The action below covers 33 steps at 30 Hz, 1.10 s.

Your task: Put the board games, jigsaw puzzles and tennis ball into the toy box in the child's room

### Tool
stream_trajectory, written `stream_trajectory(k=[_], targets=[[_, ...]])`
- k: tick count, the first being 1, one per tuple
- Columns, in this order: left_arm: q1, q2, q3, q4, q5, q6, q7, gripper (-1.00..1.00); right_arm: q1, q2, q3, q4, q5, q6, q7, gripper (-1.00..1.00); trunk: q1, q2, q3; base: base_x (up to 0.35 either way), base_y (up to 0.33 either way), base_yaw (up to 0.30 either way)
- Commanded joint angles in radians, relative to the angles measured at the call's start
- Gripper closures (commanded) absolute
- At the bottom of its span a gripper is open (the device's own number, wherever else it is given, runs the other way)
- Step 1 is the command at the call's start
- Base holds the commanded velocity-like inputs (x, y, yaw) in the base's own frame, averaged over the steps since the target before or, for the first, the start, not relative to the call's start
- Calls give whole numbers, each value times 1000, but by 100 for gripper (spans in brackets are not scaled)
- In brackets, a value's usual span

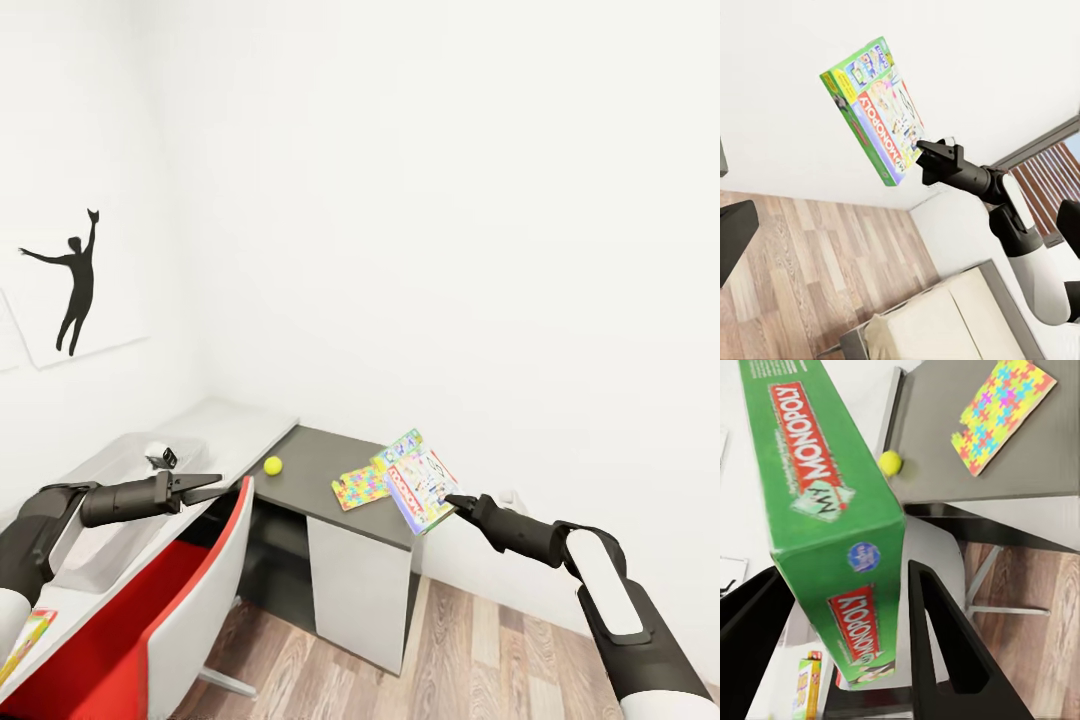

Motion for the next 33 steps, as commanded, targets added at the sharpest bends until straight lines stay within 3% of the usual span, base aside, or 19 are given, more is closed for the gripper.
stream_trajectory(k=[1, 20, 23, 27, 33], targets=[[-1, 0, 0, 0, 0, 11, -4, -100, 0, 0, -2, -1, 1, 5, 4, 100, 0, -1, 0, 0, 0, 271], [-1, 5, 2, 0, 2, 12, -9, -100, 0, 0, -1, -2, 1, 6, 11, 100, 0, -1, 0, 38, 0, 280], [1, 43, 3, -2, 7, 15, -17, -100, 0, -1, -2, -2, 1, 7, 15, 100, 0, -1, 0, 32, 0, 282], [8, 114, 5, 0, 11, 15, -17, -100, 0, 0, -2, -13, 1, 8, 16, 100, 0, -1, 0, 8, 0, 230], [14, 164, 10, 2, 15, 15, -17, -100, 0, 0, 2, -81, 0, 8, 15, 100, 0, -1, 0, 1, 0, 53]])
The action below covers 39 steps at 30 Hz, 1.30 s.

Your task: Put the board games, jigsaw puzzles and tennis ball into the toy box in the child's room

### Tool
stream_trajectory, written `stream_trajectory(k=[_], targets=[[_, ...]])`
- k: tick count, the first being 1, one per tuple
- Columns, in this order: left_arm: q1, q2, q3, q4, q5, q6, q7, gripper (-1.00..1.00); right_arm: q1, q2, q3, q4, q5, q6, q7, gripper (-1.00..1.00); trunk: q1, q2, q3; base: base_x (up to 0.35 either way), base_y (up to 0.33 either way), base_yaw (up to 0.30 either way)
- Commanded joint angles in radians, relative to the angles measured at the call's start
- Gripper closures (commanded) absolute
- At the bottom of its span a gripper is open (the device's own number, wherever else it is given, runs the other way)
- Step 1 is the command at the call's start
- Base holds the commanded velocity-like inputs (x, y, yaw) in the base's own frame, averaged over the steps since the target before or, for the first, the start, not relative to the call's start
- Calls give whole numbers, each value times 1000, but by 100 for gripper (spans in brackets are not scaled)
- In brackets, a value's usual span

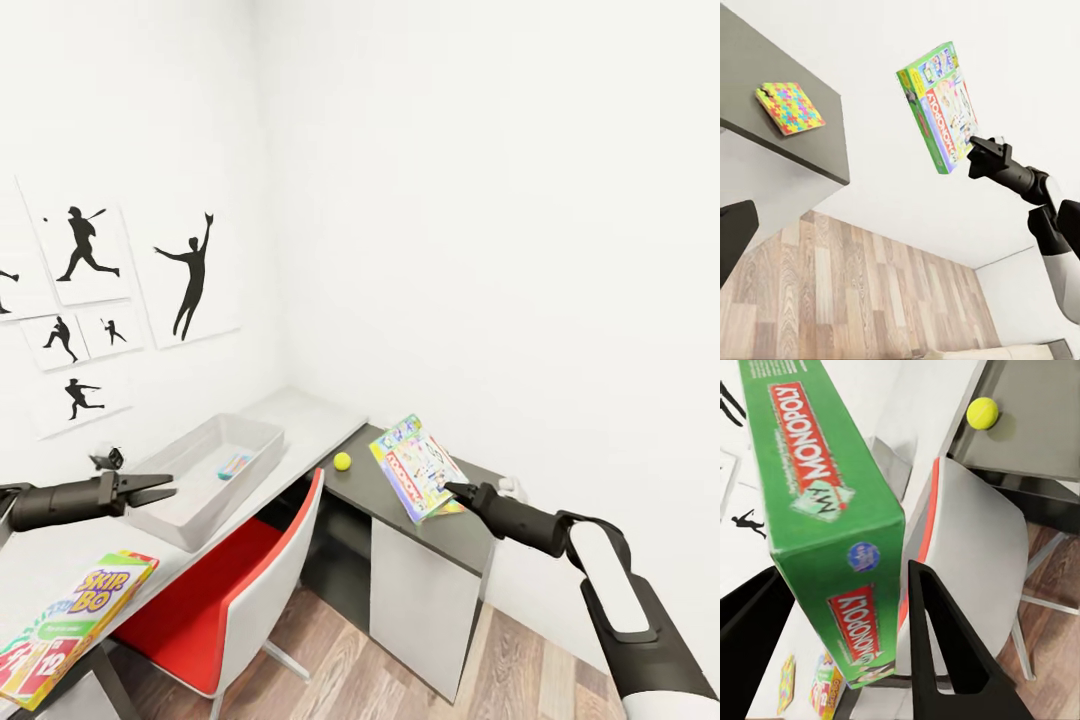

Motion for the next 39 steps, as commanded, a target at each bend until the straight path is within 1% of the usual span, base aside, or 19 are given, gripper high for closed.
stream_trajectory(k=[1, 6, 13, 34, 39], targets=[[0, 3, 1, 0, 3, 11, -4, -100, 0, 0, 3, -5, 2, 5, 5, 100, 0, -1, 0, 0, 0, 9], [1, 8, 1, -1, 28, 11, -4, -100, 0, 0, 24, -14, 3, 5, 5, 100, 0, -1, 0, 0, 0, 3], [1, 7, 1, 0, 31, 11, -4, -100, 0, 0, 28, -15, 3, 5, 5, 100, 0, -1, 0, 0, 0, 28], [1, 5, 1, 0, 33, 9, -4, -100, 0, 0, 28, -18, 4, 5, 5, 100, 0, -1, -1, 0, 0, 275], [1, 4, 1, 0, 33, 9, -4, -100, 0, -1, 27, -18, 3, 5, 5, 100, 0, -1, -2, 0, 0, 103]])
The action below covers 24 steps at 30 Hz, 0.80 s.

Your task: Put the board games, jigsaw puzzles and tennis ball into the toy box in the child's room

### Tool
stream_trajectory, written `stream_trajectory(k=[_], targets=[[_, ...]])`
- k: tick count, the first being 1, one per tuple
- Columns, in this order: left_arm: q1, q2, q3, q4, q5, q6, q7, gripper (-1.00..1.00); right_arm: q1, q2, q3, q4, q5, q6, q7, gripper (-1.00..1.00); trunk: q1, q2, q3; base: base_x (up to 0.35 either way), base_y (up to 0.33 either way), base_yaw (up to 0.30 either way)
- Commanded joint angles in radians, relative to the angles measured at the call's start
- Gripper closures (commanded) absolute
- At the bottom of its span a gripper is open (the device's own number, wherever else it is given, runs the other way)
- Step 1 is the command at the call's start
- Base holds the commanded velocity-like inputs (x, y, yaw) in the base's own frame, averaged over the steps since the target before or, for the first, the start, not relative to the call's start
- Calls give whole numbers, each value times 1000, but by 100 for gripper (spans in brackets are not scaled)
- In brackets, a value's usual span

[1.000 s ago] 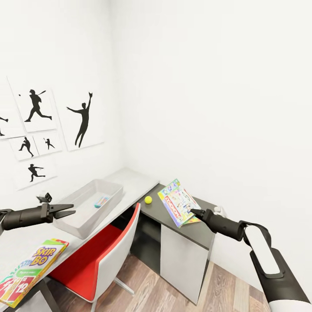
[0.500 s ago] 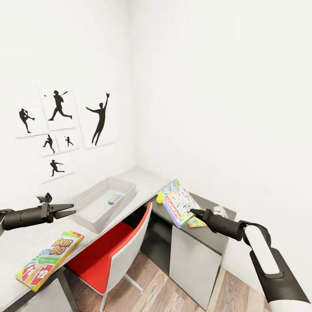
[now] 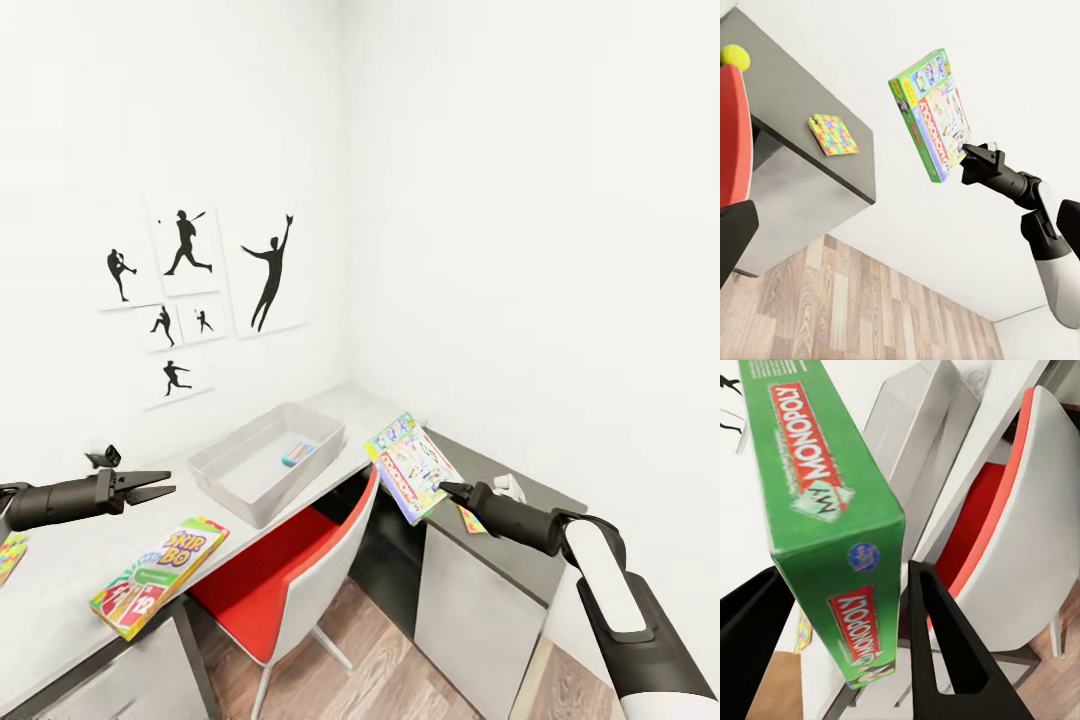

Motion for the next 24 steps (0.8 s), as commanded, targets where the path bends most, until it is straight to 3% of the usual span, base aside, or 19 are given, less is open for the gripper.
stream_trajectory(k=[1, 8, 24], targets=[[0, 0, -1, 0, 0, 11, -4, -100, 0, 0, -1, 0, 3, 5, 5, 100, 0, -1, 0, 0, 0, 27], [0, -1, 0, 0, 0, 11, -4, -100, 0, 1, 0, 0, 3, 5, 4, 100, 0, -1, -1, 0, 0, 74], [0, -3, -1, 0, 0, 11, -4, -100, 0, 1, 0, 0, 3, 6, 4, 100, 0, -1, -1, 133, 14, 271]])
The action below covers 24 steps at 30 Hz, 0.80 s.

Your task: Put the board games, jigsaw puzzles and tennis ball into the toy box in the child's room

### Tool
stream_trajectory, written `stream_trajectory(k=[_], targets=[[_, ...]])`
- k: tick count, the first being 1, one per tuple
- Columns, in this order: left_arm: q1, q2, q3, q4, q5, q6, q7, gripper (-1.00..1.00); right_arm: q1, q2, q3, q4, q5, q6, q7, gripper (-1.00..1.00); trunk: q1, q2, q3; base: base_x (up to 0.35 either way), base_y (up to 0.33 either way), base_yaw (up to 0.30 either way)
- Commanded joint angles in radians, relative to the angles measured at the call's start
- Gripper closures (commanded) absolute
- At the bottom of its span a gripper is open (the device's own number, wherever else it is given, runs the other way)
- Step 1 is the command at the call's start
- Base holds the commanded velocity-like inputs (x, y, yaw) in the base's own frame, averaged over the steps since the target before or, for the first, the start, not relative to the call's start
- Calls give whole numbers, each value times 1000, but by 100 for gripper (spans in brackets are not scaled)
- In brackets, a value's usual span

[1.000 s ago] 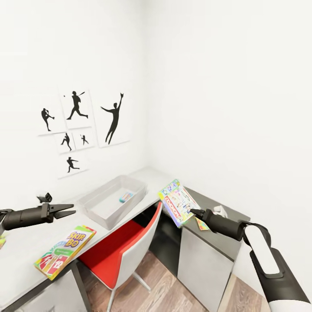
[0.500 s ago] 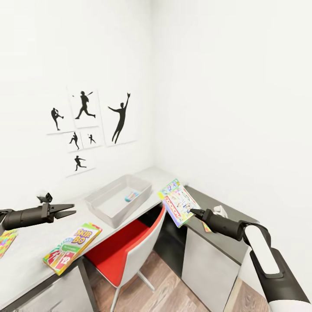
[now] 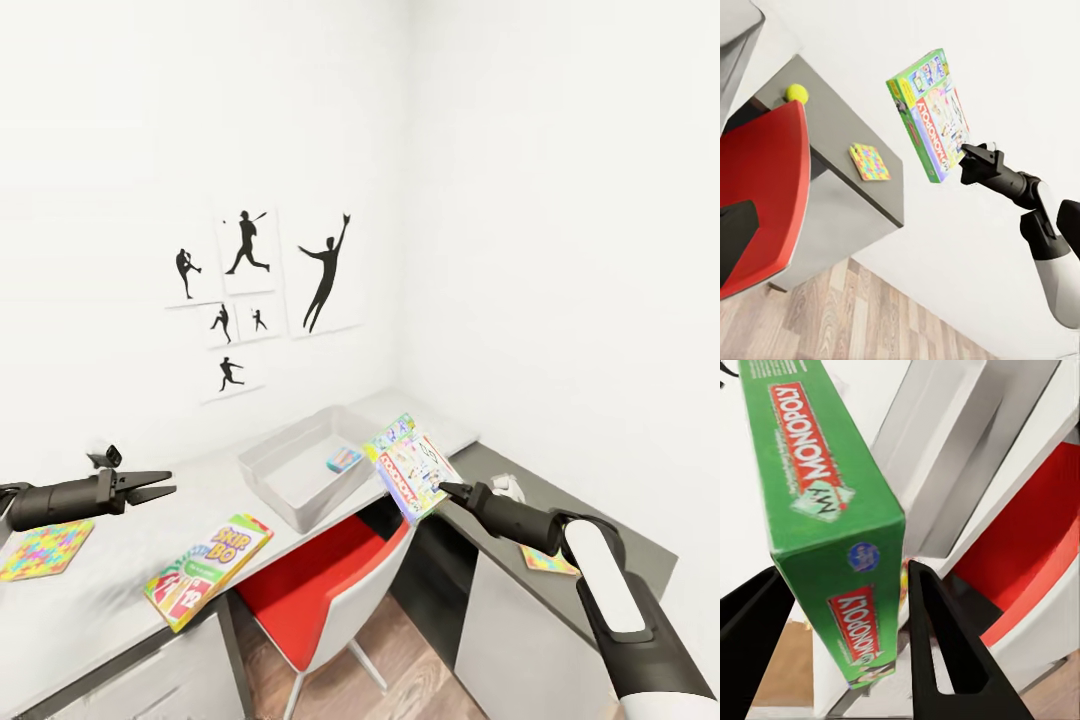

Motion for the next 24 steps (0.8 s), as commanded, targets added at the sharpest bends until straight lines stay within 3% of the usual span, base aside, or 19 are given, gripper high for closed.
stream_trajectory(k=[1, 7, 16, 24], targets=[[-1, 0, -1, 1, 0, 11, -4, -100, 0, 0, -1, 0, -1, 5, 5, 100, 0, -1, 0, 19, 2, 283], [-1, 0, -1, 1, -1, 11, -4, -100, 0, 0, -1, 0, -1, 5, 6, 100, 0, -1, 0, 8, 0, 161], [-1, -2, -1, 1, -2, 9, -4, -100, 0, 0, -1, 0, -1, 5, 6, 100, 0, -1, 0, 184, 51, 11], [-1, -2, -1, 1, -2, 9, -4, -100, 0, 0, -1, 0, -1, 5, 6, 100, 0, -1, 0, 36, 8, 0]])
